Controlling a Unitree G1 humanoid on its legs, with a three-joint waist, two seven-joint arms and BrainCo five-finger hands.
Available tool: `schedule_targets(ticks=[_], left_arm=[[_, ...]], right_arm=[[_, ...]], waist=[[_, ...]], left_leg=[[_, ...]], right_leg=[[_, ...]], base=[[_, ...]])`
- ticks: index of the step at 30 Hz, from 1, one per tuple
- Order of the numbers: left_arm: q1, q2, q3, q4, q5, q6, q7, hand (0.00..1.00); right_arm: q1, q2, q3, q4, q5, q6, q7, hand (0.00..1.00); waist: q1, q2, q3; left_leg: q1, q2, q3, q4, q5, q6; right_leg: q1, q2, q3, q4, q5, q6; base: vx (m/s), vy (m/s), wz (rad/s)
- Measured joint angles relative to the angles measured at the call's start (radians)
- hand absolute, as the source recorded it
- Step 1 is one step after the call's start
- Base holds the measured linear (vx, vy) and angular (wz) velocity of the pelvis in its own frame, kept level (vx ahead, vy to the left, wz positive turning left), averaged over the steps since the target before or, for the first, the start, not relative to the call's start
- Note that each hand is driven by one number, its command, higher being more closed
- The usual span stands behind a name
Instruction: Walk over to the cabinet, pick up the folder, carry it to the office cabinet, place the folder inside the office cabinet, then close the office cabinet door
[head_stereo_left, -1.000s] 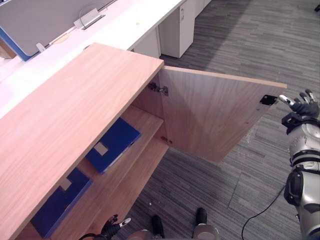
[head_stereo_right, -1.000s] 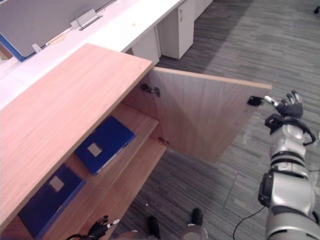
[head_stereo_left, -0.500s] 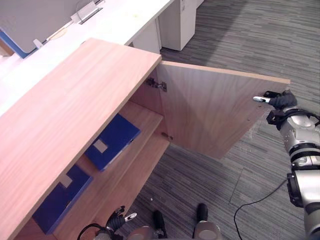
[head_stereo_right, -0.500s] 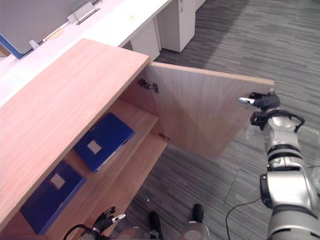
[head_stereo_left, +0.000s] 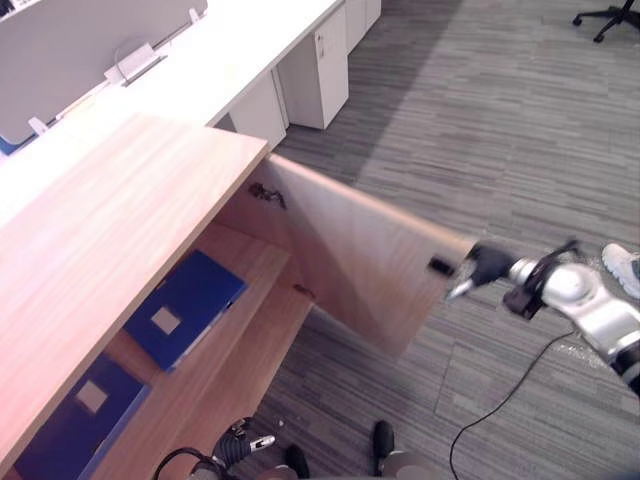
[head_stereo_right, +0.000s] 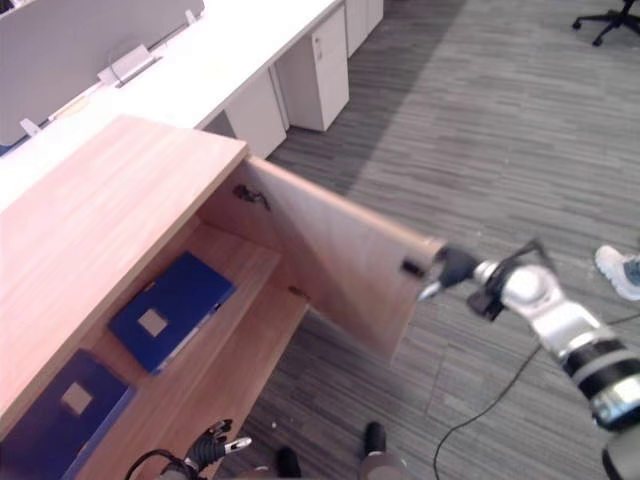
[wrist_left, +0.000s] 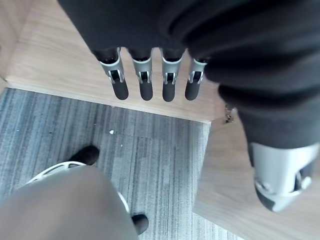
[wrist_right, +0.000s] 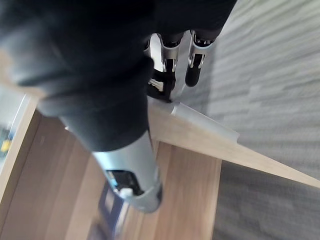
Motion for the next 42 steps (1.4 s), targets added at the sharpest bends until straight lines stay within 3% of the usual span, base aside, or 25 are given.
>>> schedule_targets(ticks=[2,5,7,9,12,19,23,25,27,29,30,33,34,36,40,41,42], left_arm=[[-0.019,-0.002,0.0,0.0,0.015,0.0,-0.001,0.0],[-0.037,-0.018,0.002,-0.004,0.022,0.001,-0.005,0.0],[-0.033,-0.016,0.024,-0.004,0.025,0.001,-0.005,0.0],[-0.025,0.005,0.058,-0.004,0.042,0.008,-0.005,0.0],[-0.016,0.026,0.077,-0.003,0.045,0.016,-0.005,0.0],[-0.018,0.022,0.112,-0.003,0.045,0.017,-0.005,0.0],[-0.013,0.007,0.152,-0.002,0.044,0.023,-0.004,0.0],[-0.014,0.0,0.166,-0.002,0.04,0.026,-0.004,0.0],[-0.014,-0.021,0.176,-0.001,0.035,0.028,-0.001,0.0],[-0.018,-0.041,0.176,0.0,0.027,0.032,0.002,0.0],[-0.019,-0.055,0.174,0.002,0.008,0.033,0.01,0.0],[-0.019,-0.058,0.18,0.031,-0.011,0.034,0.04,0.0],[-0.021,-0.06,0.18,0.052,-0.018,0.037,0.05,0.0],[-0.023,-0.066,0.178,0.076,-0.033,0.036,0.071,0.0],[-0.023,-0.069,0.178,0.121,-0.07,0.037,0.083,0.0],[-0.023,-0.068,0.178,0.128,-0.076,0.036,0.084,0.0],[-0.021,-0.067,0.178,0.14,-0.087,0.036,0.085,0.0]], right_arm=[[0.035,0.041,0.083,-0.049,-0.031,0.007,0.074,0.0],[0.088,0.245,0.152,-0.065,-0.045,0.04,0.089,0.0],[0.073,0.238,0.191,-0.081,-0.063,0.037,0.148,0.0],[0.1,0.201,0.261,-0.121,-0.075,0.037,0.22,0.0],[0.166,0.214,0.299,-0.135,-0.094,0.04,0.255,0.0],[0.182,0.252,0.291,-0.174,-0.103,0.038,0.251,0.0],[0.223,0.345,0.283,-0.087,-0.111,0.028,0.226,0.0],[0.289,0.412,0.216,0.008,-0.184,0.009,0.183,0.0],[0.367,0.512,0.088,0.18,-0.346,-0.024,0.091,0.0],[0.375,0.596,-0.026,0.34,-0.48,-0.038,-0.002,0.0],[0.37,0.658,-0.11,0.452,-0.576,-0.04,-0.085,0.0],[0.337,0.769,-0.222,0.643,-0.687,-0.041,-0.216,0.0],[0.33,0.821,-0.285,0.716,-0.704,-0.045,-0.268,0.0],[0.331,0.898,-0.444,0.879,-0.692,-0.035,-0.353,0.0],[0.381,0.936,-0.706,1.047,-0.64,0.025,-0.439,0.0],[0.399,0.938,-0.74,1.053,-0.626,0.035,-0.449,0.0],[0.423,0.937,-0.815,1.067,-0.583,0.051,-0.464,0.0]], waist=[[0.018,-0.001,-0.004],[0.061,0.01,-0.008],[0.083,0.005,-0.008],[0.1,-0.02,-0.006],[0.099,-0.066,-0.01],[0.102,-0.07,-0.015],[0.109,-0.068,-0.015],[0.114,-0.066,-0.013],[0.104,-0.063,-0.015],[0.097,-0.059,-0.018],[0.098,-0.056,-0.019],[0.113,-0.066,-0.025],[0.109,-0.072,-0.034],[0.11,-0.08,-0.043],[0.108,-0.09,-0.054],[0.106,-0.092,-0.057],[0.104,-0.093,-0.057]], left_leg=[[0.001,0.009,-0.006,-0.001,0.005,-0.006],[-0.003,0.01,-0.017,-0.005,0.014,-0.004],[-0.001,0.006,-0.021,-0.005,0.012,-0.002],[-0.002,0.004,-0.023,-0.005,0.007,-0.003],[-0.002,0.003,-0.021,-0.005,0.003,-0.001],[-0.008,0.007,-0.027,0.02,-0.009,0.006],[-0.15,0.047,-0.075,0.25,-0.113,0.025],[-0.202,0.117,0.036,0.362,-0.162,0.085],[-0.209,0.257,0.316,0.475,-0.192,0.139],[-0.199,0.318,0.488,0.508,-0.189,0.152],[-0.188,0.318,0.545,0.499,-0.152,0.131],[-0.191,0.253,0.517,0.458,-0.143,0.116],[-0.187,0.194,0.481,0.398,-0.121,0.09],[-0.153,0.068,0.434,0.246,-0.06,0.099],[-0.07,-0.073,0.371,0.006,0.035,0.115],[-0.063,-0.086,0.358,-0.014,0.04,0.117],[-0.044,-0.113,0.34,-0.047,0.045,0.126]], right_leg=[[0.004,0.01,-0.006,0.0,-0.004,-0.011],[0.012,0.011,-0.028,-0.001,-0.011,-0.02],[0.021,0.005,-0.034,-0.001,-0.013,-0.018],[0.021,0.002,-0.037,-0.001,-0.013,-0.017],[0.02,0.0,-0.036,-0.001,-0.012,-0.015],[0.033,0.0,-0.043,-0.002,-0.013,-0.008],[0.032,0.006,-0.107,0.0,-0.019,-0.01],[0.044,0.01,-0.167,0.001,-0.024,-0.016],[0.064,-0.003,-0.273,0.007,-0.043,-0.016],[0.065,-0.027,-0.35,0.02,-0.058,-0.002],[0.07,-0.048,-0.398,0.036,-0.066,0.013],[0.092,-0.097,-0.458,0.049,-0.062,0.026],[0.103,-0.123,-0.497,0.055,-0.063,0.031],[0.128,-0.185,-0.561,0.074,-0.062,0.035],[0.164,-0.252,-0.644,0.127,-0.068,0.065],[0.167,-0.268,-0.656,0.149,-0.073,0.073],[0.159,-0.32,-0.665,0.248,-0.09,0.097]], base=[[0.01,-0.075,0.19],[0.0,-0.018,0.25],[0.04,0.059,0.16],[0.05,0.069,0.06],[0.03,0.041,-0.04],[-0.06,0.015,0.03],[-0.09,-0.034,0.4],[-0.04,-0.039,0.9],[0.05,-0.024,1.33],[0.15,0.091,1.41],[0.16,0.142,1.38],[0.14,0.189,0.85],[0.13,0.154,0.95],[0.15,0.172,1.07],[0.1,0.167,0.65],[0.13,0.225,0.65],[0.11,0.196,0.42]])
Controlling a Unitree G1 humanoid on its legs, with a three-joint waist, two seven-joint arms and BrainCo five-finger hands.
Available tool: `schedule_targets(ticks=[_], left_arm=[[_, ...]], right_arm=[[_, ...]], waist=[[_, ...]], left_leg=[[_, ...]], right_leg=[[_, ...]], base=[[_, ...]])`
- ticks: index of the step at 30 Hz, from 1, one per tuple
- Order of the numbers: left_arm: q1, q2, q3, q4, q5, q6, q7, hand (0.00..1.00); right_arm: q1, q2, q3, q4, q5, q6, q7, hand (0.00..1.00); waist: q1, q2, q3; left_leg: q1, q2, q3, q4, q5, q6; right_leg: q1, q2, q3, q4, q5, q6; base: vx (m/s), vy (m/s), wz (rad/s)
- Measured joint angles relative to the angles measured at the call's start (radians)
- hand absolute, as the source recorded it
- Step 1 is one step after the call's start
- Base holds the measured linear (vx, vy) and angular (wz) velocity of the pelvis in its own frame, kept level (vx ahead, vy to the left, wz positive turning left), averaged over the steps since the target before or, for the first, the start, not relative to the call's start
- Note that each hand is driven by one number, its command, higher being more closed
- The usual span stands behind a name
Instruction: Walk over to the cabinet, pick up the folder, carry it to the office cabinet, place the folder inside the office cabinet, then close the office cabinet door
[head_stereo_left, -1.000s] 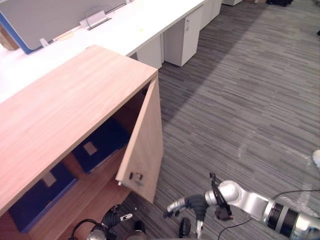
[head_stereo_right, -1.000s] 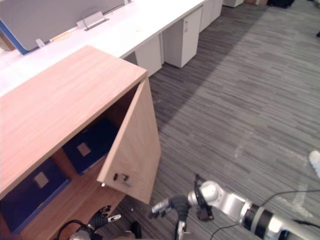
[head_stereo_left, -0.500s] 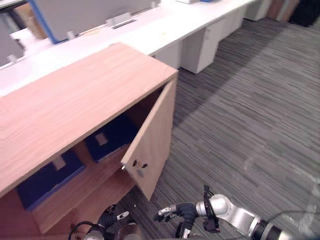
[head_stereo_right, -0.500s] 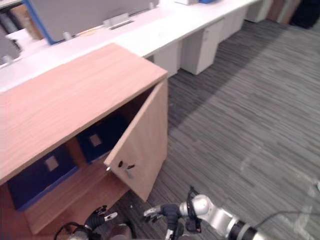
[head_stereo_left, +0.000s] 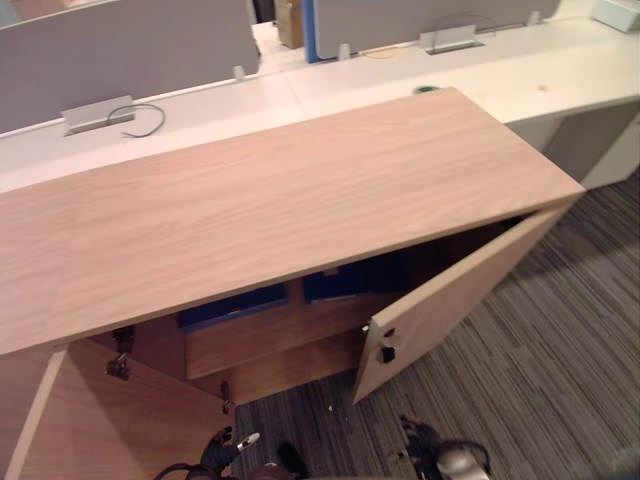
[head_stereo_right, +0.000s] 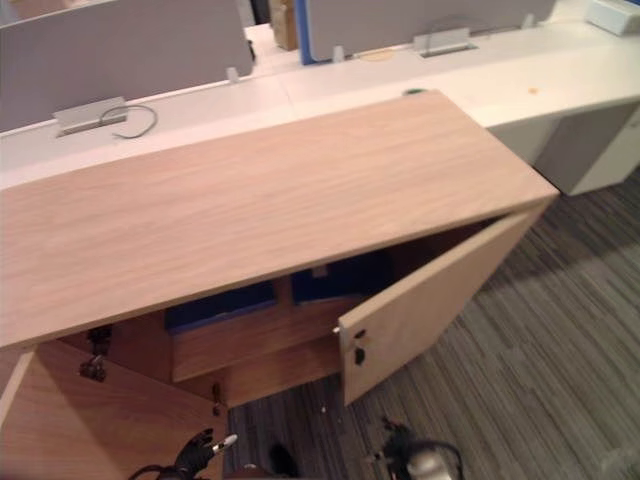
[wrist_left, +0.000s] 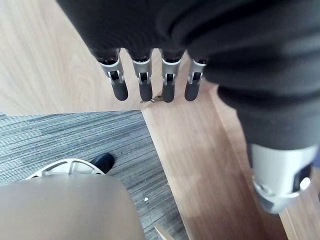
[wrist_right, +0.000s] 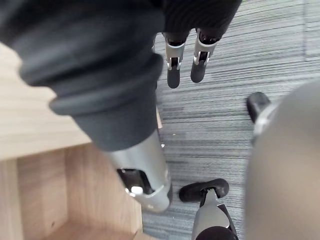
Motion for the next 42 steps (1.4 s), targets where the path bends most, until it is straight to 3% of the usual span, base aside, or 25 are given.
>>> schedule_targets(ticks=[1,2,3,4,5,6,8,9,12,13,14,15,17,20,24,29,31,33,35,36,39,40,41,42], left_arm=[[0.0,0.0,0.0,0.004,-0.003,0.0,0.0,0.0],[-0.004,0.003,-0.002,0.023,-0.013,0.001,0.001,0.0],[-0.003,0.012,-0.016,0.027,-0.015,0.001,0.003,0.0],[-0.004,0.02,-0.029,0.03,-0.016,0.002,0.005,0.0],[-0.011,0.03,-0.043,0.032,-0.021,0.003,0.012,0.0],[-0.02,0.035,-0.049,0.033,-0.027,0.003,0.02,0.0],[-0.035,0.049,-0.083,0.037,-0.035,0.004,0.025,0.0],[-0.047,0.051,-0.102,0.037,-0.035,0.003,0.026,0.0],[-0.075,0.051,-0.135,0.037,-0.034,-0.005,0.028,0.0],[-0.081,0.049,-0.141,0.034,-0.034,-0.01,0.032,0.0],[-0.084,0.052,-0.14,0.034,-0.035,-0.017,0.033,0.0],[-0.082,0.042,-0.135,0.034,-0.035,-0.017,0.034,0.0],[-0.081,0.019,-0.133,0.046,-0.034,-0.018,0.034,0.0],[-0.088,-0.005,-0.13,0.063,-0.033,-0.024,0.033,0.0],[-0.09,-0.002,-0.106,0.064,-0.041,-0.025,0.033,0.0],[-0.092,-0.001,-0.101,0.047,-0.066,-0.027,0.032,0.0],[-0.091,0.003,-0.103,0.028,-0.078,-0.026,0.032,0.0],[-0.09,0.004,-0.115,0.02,-0.078,-0.026,0.032,0.0],[-0.09,0.002,-0.116,0.015,-0.078,-0.025,0.031,0.0],[-0.09,0.0,-0.117,0.016,-0.079,-0.025,0.031,0.0],[-0.091,-0.007,-0.118,-0.002,-0.08,-0.026,0.028,0.0],[-0.09,-0.014,-0.112,-0.005,-0.08,-0.023,0.026,0.0],[-0.087,-0.015,-0.112,-0.004,-0.077,-0.022,0.024,0.0],[-0.081,-0.021,-0.113,-0.001,-0.076,-0.022,0.022,0.0]], right_arm=[[0.005,-0.002,-0.014,0.001,0.007,0.004,-0.004,0.0],[0.021,-0.005,-0.075,0.0,0.027,0.008,-0.018,0.0],[0.041,-0.005,-0.117,-0.001,0.05,0.014,-0.029,0.0],[0.052,-0.002,-0.137,-0.004,0.056,0.015,-0.031,0.0],[0.063,0.008,-0.162,-0.012,0.076,0.015,-0.037,0.0],[0.071,0.025,-0.178,-0.037,0.101,0.015,-0.038,0.0],[0.089,0.045,-0.189,-0.057,0.172,0.01,-0.044,0.0],[0.1,0.051,-0.191,-0.069,0.208,0.006,-0.046,0.0],[0.109,0.066,-0.211,-0.069,0.248,0.001,-0.045,0.0],[0.112,0.079,-0.223,-0.067,0.254,0.001,-0.045,0.0],[0.112,0.09,-0.223,-0.062,0.256,0.001,-0.045,0.0],[0.112,0.091,-0.226,-0.058,0.256,0.001,-0.045,0.0],[0.11,0.085,-0.226,-0.058,0.256,0.001,-0.045,0.0],[0.127,0.085,-0.225,-0.043,0.255,0.001,-0.045,0.0],[0.126,0.085,-0.208,-0.036,0.244,0.001,-0.044,0.0],[0.129,0.081,-0.209,-0.028,0.242,0.0,-0.044,0.0],[0.132,0.081,-0.214,-0.028,0.24,-0.002,-0.044,0.0],[0.139,0.073,-0.22,-0.033,0.239,-0.008,-0.045,0.0],[0.144,0.067,-0.224,-0.04,0.239,-0.012,-0.045,0.0],[0.144,0.065,-0.229,-0.042,0.239,-0.013,-0.046,0.0],[0.142,0.064,-0.252,-0.034,0.24,-0.012,-0.046,0.0],[0.14,0.062,-0.27,-0.029,0.242,-0.012,-0.046,0.0],[0.14,0.061,-0.27,-0.029,0.243,-0.012,-0.047,0.0],[0.139,0.058,-0.271,-0.03,0.244,-0.014,-0.047,0.0]], waist=[[-0.001,0.0,0.0],[-0.011,0.0,-0.001],[-0.023,-0.009,-0.001],[-0.028,-0.008,-0.004],[-0.042,-0.015,-0.002],[-0.043,-0.017,0.0],[-0.055,-0.023,0.002],[-0.059,-0.024,0.002],[-0.065,-0.035,-0.001],[-0.066,-0.057,-0.004],[-0.063,-0.085,-0.008],[-0.058,-0.083,-0.017],[-0.055,-0.068,-0.015],[-0.062,-0.068,-0.011],[-0.056,-0.073,-0.004],[-0.057,-0.068,0.023],[-0.056,-0.065,0.038],[-0.059,-0.049,0.045],[-0.063,-0.035,0.05],[-0.067,-0.019,0.053],[-0.061,-0.01,0.063],[-0.068,0.001,0.064],[-0.073,-0.005,0.063],[-0.09,0.009,0.069]], left_leg=[[0.004,-0.006,-0.007,-0.005,0.0,0.001],[0.013,-0.023,-0.04,-0.009,-0.008,0.011],[0.033,-0.04,-0.088,-0.008,-0.024,0.024],[0.039,-0.045,-0.115,-0.006,-0.029,0.032],[0.036,-0.044,-0.162,-0.002,-0.036,0.041],[0.028,-0.036,-0.206,0.001,-0.039,0.047],[0.019,-0.035,-0.291,0.013,-0.041,0.045],[0.02,-0.041,-0.339,0.014,-0.04,0.04],[0.016,-0.059,-0.414,0.016,-0.037,0.024],[0.017,-0.074,-0.427,0.013,-0.033,0.011],[0.023,-0.093,-0.432,0.005,-0.028,0.0],[0.022,-0.088,-0.432,-0.005,-0.018,-0.018],[0.018,-0.059,-0.427,-0.009,-0.001,-0.038],[0.046,0.003,-0.438,0.001,-0.004,-0.074],[0.015,0.061,-0.478,0.106,-0.046,-0.109],[-0.064,0.093,-0.531,0.261,-0.097,-0.115],[-0.089,0.141,-0.419,0.337,-0.136,-0.062],[-0.127,0.261,-0.169,0.492,-0.183,0.002],[-0.135,0.306,-0.033,0.569,-0.221,0.017],[-0.136,0.322,0.038,0.59,-0.235,0.017],[-0.168,0.237,0.024,0.544,-0.232,0.037],[-0.139,0.257,0.155,0.541,-0.303,0.038],[-0.118,0.273,0.223,0.551,-0.314,0.033],[-0.098,0.33,0.328,0.614,-0.318,0.048]], right_leg=[[-0.001,-0.012,-0.001,0.024,-0.002,0.003],[-0.006,-0.069,-0.001,0.141,-0.009,0.001],[-0.023,-0.129,0.052,0.279,-0.012,-0.039],[-0.049,-0.152,0.104,0.345,-0.033,-0.076],[-0.098,-0.134,0.246,0.405,-0.106,-0.074],[-0.148,-0.077,0.386,0.409,-0.162,-0.055],[-0.191,0.012,0.586,0.369,-0.203,-0.023],[-0.205,0.052,0.695,0.34,-0.213,-0.007],[-0.218,0.092,0.857,0.272,-0.217,0.009],[-0.218,0.092,0.89,0.222,-0.201,0.018],[-0.216,0.077,0.892,0.188,-0.178,0.038],[-0.204,0.08,0.893,0.155,-0.191,0.054],[-0.172,0.11,0.89,0.07,-0.192,0.049],[-0.116,0.173,0.858,0.041,-0.184,0.034],[-0.066,0.221,0.83,0.01,-0.171,0.012],[-0.008,0.249,0.748,-0.025,-0.172,-0.026],[-0.002,0.252,0.7,-0.032,-0.172,-0.037],[0.006,0.247,0.639,-0.027,-0.176,-0.042],[0.007,0.234,0.599,-0.018,-0.181,-0.035],[0.008,0.227,0.582,-0.003,-0.192,-0.027],[0.005,0.206,0.589,-0.001,-0.217,-0.025],[0.021,0.198,0.587,-0.031,-0.214,-0.022],[0.022,0.195,0.586,-0.051,-0.211,-0.026],[0.031,0.185,0.566,-0.054,-0.195,-0.019]], base=[[0.09,0.224,0.6],[0.08,0.246,0.78],[0.08,0.253,1.0],[0.08,0.205,1.17],[0.06,0.094,1.17],[0.05,0.032,1.13],[0.04,-0.094,1.29],[0.03,-0.146,1.38],[0.01,-0.166,1.1],[0.04,-0.227,0.79],[0.08,-0.29,0.51],[0.1,-0.289,0.03],[0.1,-0.229,-0.12],[0.07,-0.174,0.09],[0.01,-0.181,0.23],[-0.12,-0.092,0.39],[-0.18,-0.041,0.64],[-0.1,-0.002,0.74],[-0.01,0.102,0.74],[-0.02,0.199,0.94],[0.0,0.154,0.8],[0.06,0.101,0.79],[0.07,0.127,0.91],[0.05,0.097,0.77]])
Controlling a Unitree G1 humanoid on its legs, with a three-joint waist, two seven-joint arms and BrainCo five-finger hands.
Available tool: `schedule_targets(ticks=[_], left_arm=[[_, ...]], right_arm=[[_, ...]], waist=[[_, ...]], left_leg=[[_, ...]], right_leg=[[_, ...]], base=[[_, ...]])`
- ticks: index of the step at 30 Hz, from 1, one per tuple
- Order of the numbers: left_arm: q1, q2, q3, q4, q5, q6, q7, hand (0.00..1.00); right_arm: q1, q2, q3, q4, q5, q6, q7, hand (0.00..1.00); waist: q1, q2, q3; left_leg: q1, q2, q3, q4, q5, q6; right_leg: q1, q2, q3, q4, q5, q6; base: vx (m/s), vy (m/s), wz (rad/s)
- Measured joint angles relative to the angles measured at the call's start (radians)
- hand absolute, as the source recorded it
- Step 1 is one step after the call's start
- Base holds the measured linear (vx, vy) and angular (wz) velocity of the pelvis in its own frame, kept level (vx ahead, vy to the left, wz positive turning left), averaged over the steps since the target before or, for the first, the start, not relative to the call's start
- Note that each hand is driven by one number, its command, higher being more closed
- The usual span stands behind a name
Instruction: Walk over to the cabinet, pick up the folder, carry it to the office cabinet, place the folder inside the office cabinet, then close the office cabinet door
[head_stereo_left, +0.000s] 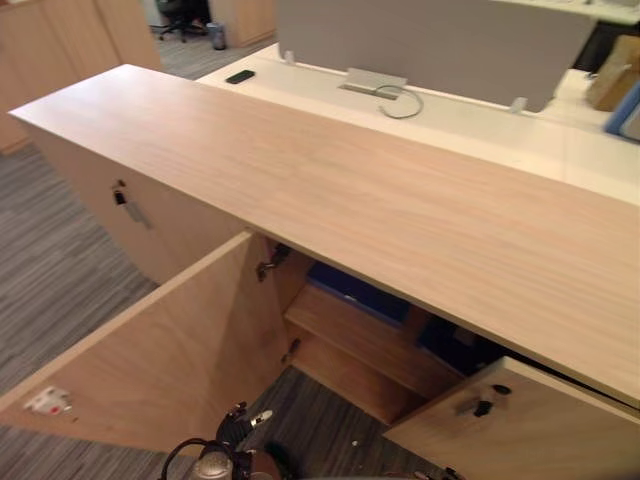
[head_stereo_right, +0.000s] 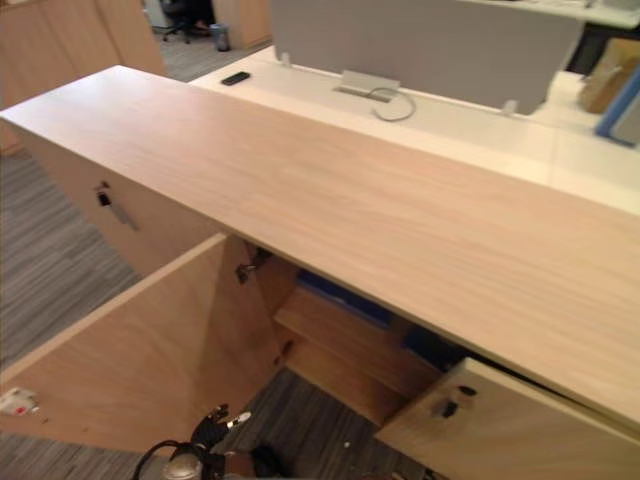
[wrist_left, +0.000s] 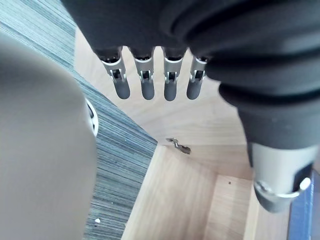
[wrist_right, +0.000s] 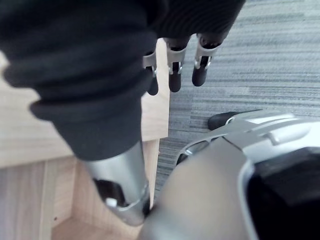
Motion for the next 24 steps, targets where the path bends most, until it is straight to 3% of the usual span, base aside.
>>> schedule_targets(ticks=[1,7,10,12,13,14,15,16,17,19,24], left_arm=[[0.006,-0.005,-0.001,0.004,0.0,0.001,-0.001,0.0],[0.012,0.001,-0.025,-0.023,-0.025,0.0,-0.002,0.0],[0.011,-0.001,-0.038,-0.027,-0.038,-0.001,-0.002,0.0],[0.01,0.0,-0.039,-0.028,-0.061,0.0,-0.006,0.0],[0.012,-0.001,-0.041,-0.028,-0.067,0.0,-0.009,0.0],[0.008,-0.008,-0.047,-0.022,-0.074,0.0,-0.016,0.0],[0.006,-0.016,-0.05,-0.026,-0.08,-0.002,-0.028,0.0],[0.003,-0.015,-0.05,-0.025,-0.083,-0.002,-0.033,0.0],[0.003,-0.014,-0.05,-0.022,-0.093,-0.001,-0.037,0.0],[0.006,-0.006,-0.048,-0.02,-0.094,0.0,-0.045,0.0],[0.011,0.0,-0.029,0.019,-0.099,0.001,-0.05,0.0]], right_arm=[[-0.003,-0.01,0.001,0.001,-0.001,0.0,-0.001,0.0],[-0.029,-0.02,0.002,0.014,-0.001,0.008,-0.012,0.0],[-0.035,-0.014,0.003,0.01,0.0,0.01,-0.021,0.0],[-0.034,-0.012,0.0,0.006,0.004,0.009,-0.026,0.0],[-0.031,-0.012,0.0,0.002,0.007,0.009,-0.027,0.0],[-0.02,-0.007,-0.001,-0.01,0.017,0.009,-0.029,0.0],[-0.018,-0.001,-0.022,-0.015,0.034,0.01,-0.029,0.0],[-0.017,0.002,-0.027,-0.019,0.04,0.01,-0.029,0.0],[-0.013,0.003,-0.027,-0.032,0.04,0.01,-0.029,0.0],[-0.014,0.005,-0.017,-0.047,0.039,0.01,-0.025,0.0],[-0.015,-0.004,-0.003,-0.047,0.038,0.015,-0.019,0.0]], waist=[[-0.006,0.024,0.0],[-0.003,0.029,0.012],[-0.017,0.017,0.019],[-0.018,0.017,0.019],[-0.022,0.017,0.019],[-0.037,0.018,0.02],[-0.038,0.024,0.02],[-0.04,0.026,0.023],[-0.045,0.028,0.026],[-0.039,0.029,0.027],[-0.038,0.039,0.026]], left_leg=[[0.001,0.023,0.025,0.027,0.008,0.007],[-0.058,-0.06,-0.05,-0.01,0.057,0.015],[-0.072,-0.185,-0.125,-0.2,0.134,-0.024],[-0.056,-0.199,-0.127,-0.198,0.098,-0.018],[-0.045,-0.201,-0.133,-0.21,0.1,-0.019],[-0.034,-0.235,-0.143,-0.267,0.132,-0.019],[-0.023,-0.287,-0.165,-0.361,0.181,0.034],[-0.012,-0.311,-0.179,-0.407,0.202,0.046],[0.001,-0.346,-0.2,-0.487,0.242,0.051],[0.004,-0.39,-0.215,-0.575,0.275,0.044],[0.019,-0.406,-0.201,-0.616,0.284,0.031]], right_leg=[[0.005,0.002,-0.02,0.013,-0.009,0.013],[0.049,-0.021,-0.157,0.002,0.007,0.048],[0.051,-0.047,-0.295,0.009,0.024,0.036],[0.05,-0.072,-0.378,0.038,0.024,0.036],[0.05,-0.078,-0.393,0.047,0.024,0.036],[0.052,-0.093,-0.427,0.066,0.023,0.034],[0.044,-0.105,-0.44,0.091,0.023,0.03],[0.039,-0.106,-0.441,0.099,0.023,0.02],[0.031,-0.099,-0.43,0.091,0.011,-0.023],[0.013,-0.089,-0.39,0.057,0.005,-0.029],[0.005,-0.083,-0.35,0.044,-0.007,-0.009]], base=[[0.05,0.154,0.8],[0.02,0.056,0.71],[-0.06,-0.074,1.1],[-0.04,-0.074,0.79],[0.02,-0.055,0.86],[0.03,-0.008,0.89],[0.02,0.015,0.88],[-0.01,0.034,0.67],[-0.02,0.051,0.49],[-0.07,0.084,0.36],[-0.09,0.006,-0.04]])
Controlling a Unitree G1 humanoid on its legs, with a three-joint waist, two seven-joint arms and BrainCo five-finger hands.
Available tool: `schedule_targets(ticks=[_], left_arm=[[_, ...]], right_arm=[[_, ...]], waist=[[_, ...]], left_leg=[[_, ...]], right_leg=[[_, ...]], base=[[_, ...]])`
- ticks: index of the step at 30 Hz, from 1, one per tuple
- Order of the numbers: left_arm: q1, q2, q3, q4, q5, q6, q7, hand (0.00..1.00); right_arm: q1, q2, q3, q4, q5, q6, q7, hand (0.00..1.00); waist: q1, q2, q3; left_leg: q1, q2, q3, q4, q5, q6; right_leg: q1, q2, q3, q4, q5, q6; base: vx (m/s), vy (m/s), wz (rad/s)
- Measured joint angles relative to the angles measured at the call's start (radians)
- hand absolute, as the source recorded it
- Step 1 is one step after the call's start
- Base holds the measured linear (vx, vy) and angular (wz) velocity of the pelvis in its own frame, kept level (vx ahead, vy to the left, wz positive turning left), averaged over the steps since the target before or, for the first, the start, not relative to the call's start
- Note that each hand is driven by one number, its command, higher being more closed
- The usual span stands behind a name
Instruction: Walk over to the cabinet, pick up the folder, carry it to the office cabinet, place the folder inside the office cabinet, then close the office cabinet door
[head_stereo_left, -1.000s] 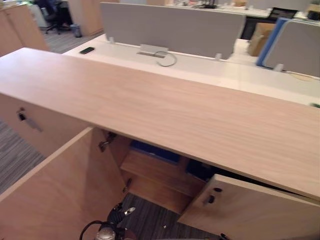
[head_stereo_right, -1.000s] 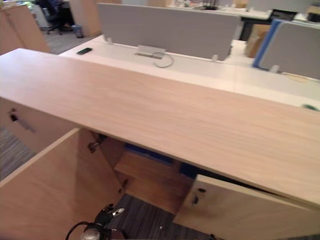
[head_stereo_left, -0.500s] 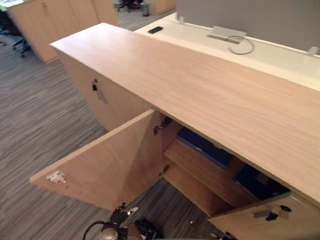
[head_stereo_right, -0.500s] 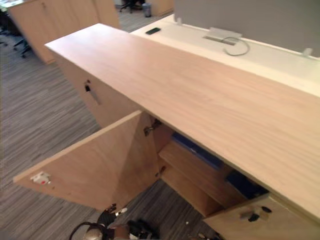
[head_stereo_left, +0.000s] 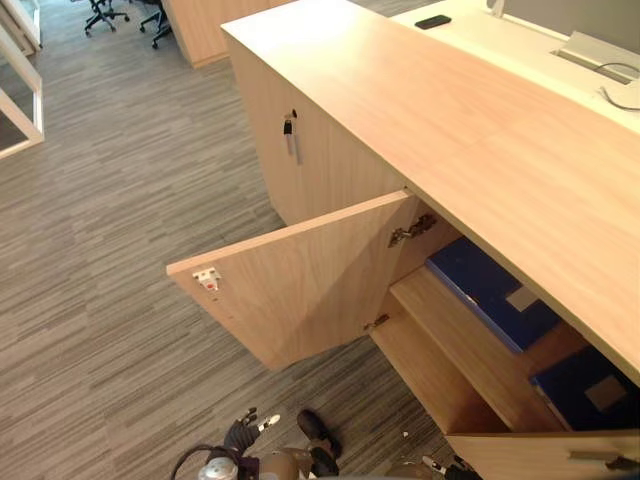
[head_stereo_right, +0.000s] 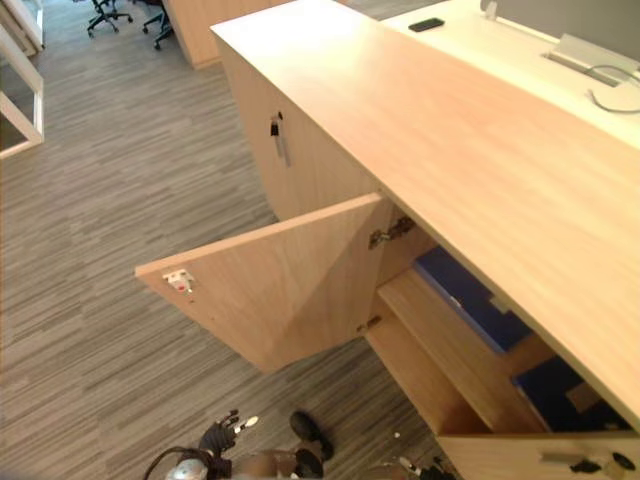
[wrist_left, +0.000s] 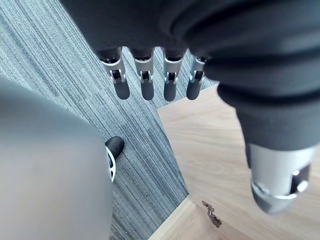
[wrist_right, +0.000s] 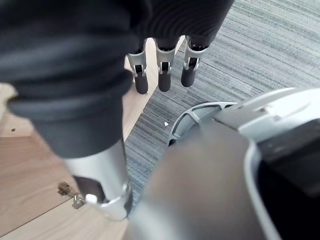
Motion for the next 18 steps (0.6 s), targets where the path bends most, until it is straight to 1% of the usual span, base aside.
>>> schedule_targets(ticks=[1,2,3,4,5,6,8,10,12,13,15,16,17,18], left_arm=[[-0.002,-0.005,0.011,0.006,-0.001,0.0,-0.01,0.0],[-0.005,-0.005,0.021,0.015,-0.004,0.002,-0.021,0.0],[-0.007,-0.001,0.038,0.02,-0.009,0.005,-0.028,0.0],[-0.01,0.001,0.082,0.019,-0.04,0.005,-0.035,0.0],[-0.005,0.002,0.113,0.044,-0.064,0.008,-0.038,0.0],[-0.01,0.001,0.117,0.059,-0.094,0.018,-0.041,0.0],[-0.006,0.0,0.147,0.06,-0.16,0.022,-0.058,0.0],[-0.003,0.0,0.196,0.097,-0.235,0.041,-0.076,0.0],[-0.005,0.007,0.303,0.126,-0.33,0.068,-0.093,0.0],[-0.005,0.014,0.328,0.129,-0.357,0.075,-0.096,0.0],[-0.021,0.06,0.447,0.137,-0.436,0.095,-0.099,0.0],[-0.031,0.074,0.489,0.137,-0.45,0.096,-0.099,0.0],[-0.058,0.108,0.56,0.137,-0.486,0.096,-0.096,0.0],[-0.091,0.144,0.615,0.138,-0.523,0.097,-0.092,0.0]], right_arm=[[0.0,-0.008,0.009,0.0,-0.001,0.001,0.0,0.0],[0.003,-0.011,0.008,0.001,-0.001,0.001,0.001,0.0],[0.006,-0.002,0.009,0.008,-0.003,0.0,0.002,0.0],[0.008,0.004,0.006,0.009,-0.003,0.001,0.001,0.0],[0.021,0.001,-0.002,-0.001,-0.001,-0.002,0.001,0.0],[0.027,0.0,-0.015,-0.001,-0.003,0.002,0.006,0.0],[0.03,0.006,-0.029,0.0,-0.005,0.01,0.019,0.0],[0.031,0.009,-0.037,0.003,-0.004,0.013,0.024,0.0],[0.032,0.012,-0.058,0.003,-0.004,0.014,0.036,0.0],[0.032,0.012,-0.064,0.005,-0.004,0.015,0.039,0.0],[0.033,0.012,-0.071,0.008,-0.004,0.017,0.045,0.0],[0.033,0.012,-0.071,0.009,-0.004,0.018,0.047,0.0],[0.033,0.011,-0.071,0.01,-0.004,0.018,0.052,0.0],[0.033,0.011,-0.07,0.012,-0.003,0.019,0.053,0.0]], waist=[[-0.003,0.006,0.001],[-0.01,0.004,0.0],[-0.015,-0.026,0.002],[0.007,-0.041,0.002],[0.009,-0.025,-0.01],[-0.011,-0.017,-0.019],[-0.007,-0.012,-0.026],[-0.004,-0.015,-0.026],[-0.005,-0.013,-0.026],[-0.005,-0.011,-0.026],[-0.007,-0.01,-0.028],[-0.008,-0.01,-0.029],[-0.009,-0.01,-0.029],[-0.012,-0.009,-0.03]], left_leg=[[-0.001,0.0,0.008,0.001,-0.004,-0.007],[-0.009,-0.005,0.031,0.025,-0.061,-0.057],[-0.01,0.002,0.07,0.056,-0.084,-0.035],[-0.002,0.032,0.085,0.135,-0.113,0.051],[0.023,0.064,0.067,0.16,-0.087,0.027],[0.035,0.042,0.053,0.118,-0.071,0.024],[0.041,0.02,0.053,0.059,-0.047,0.018],[0.05,0.013,0.053,0.026,-0.035,0.006],[0.053,0.012,0.053,0.007,-0.026,-0.007],[0.053,0.012,0.054,0.004,-0.024,-0.01],[0.06,0.016,0.063,-0.01,-0.016,-0.023],[0.06,0.018,0.064,-0.01,-0.015,-0.027],[0.058,0.023,0.067,-0.01,-0.012,-0.034],[0.055,0.027,0.068,-0.01,-0.012,-0.052]], right_leg=[[-0.007,0.005,0.018,-0.001,-0.003,0.005],[-0.008,-0.002,0.019,-0.012,-0.004,0.006],[-0.011,-0.036,0.016,-0.019,-0.002,0.005],[-0.016,-0.076,0.016,0.005,0.009,0.002],[-0.018,-0.089,0.016,0.035,0.013,0.02],[-0.02,-0.083,0.045,0.021,0.018,0.026],[-0.025,-0.073,0.047,-0.003,0.019,0.025],[-0.024,-0.064,0.046,-0.012,0.018,0.026],[-0.024,-0.055,0.046,-0.022,0.018,0.025],[-0.024,-0.052,0.046,-0.023,0.018,0.025],[-0.023,-0.044,0.046,-0.026,0.019,0.025],[-0.024,-0.042,0.046,-0.027,0.019,0.024],[-0.026,-0.038,0.045,-0.028,0.019,0.024],[-0.03,-0.036,0.045,-0.028,0.019,0.023]], base=[[-0.1,-0.017,0.09],[-0.09,-0.002,0.11],[-0.05,0.013,-0.19],[0.02,-0.072,-0.52],[0.02,-0.106,-0.32],[0.02,-0.107,-0.02],[-0.01,-0.004,0.1],[-0.02,-0.023,0.0],[-0.07,-0.085,0.02],[-0.06,-0.08,0.04],[-0.05,-0.087,0.0],[-0.06,-0.109,-0.06],[-0.05,-0.093,-0.06],[-0.05,-0.108,-0.05]])
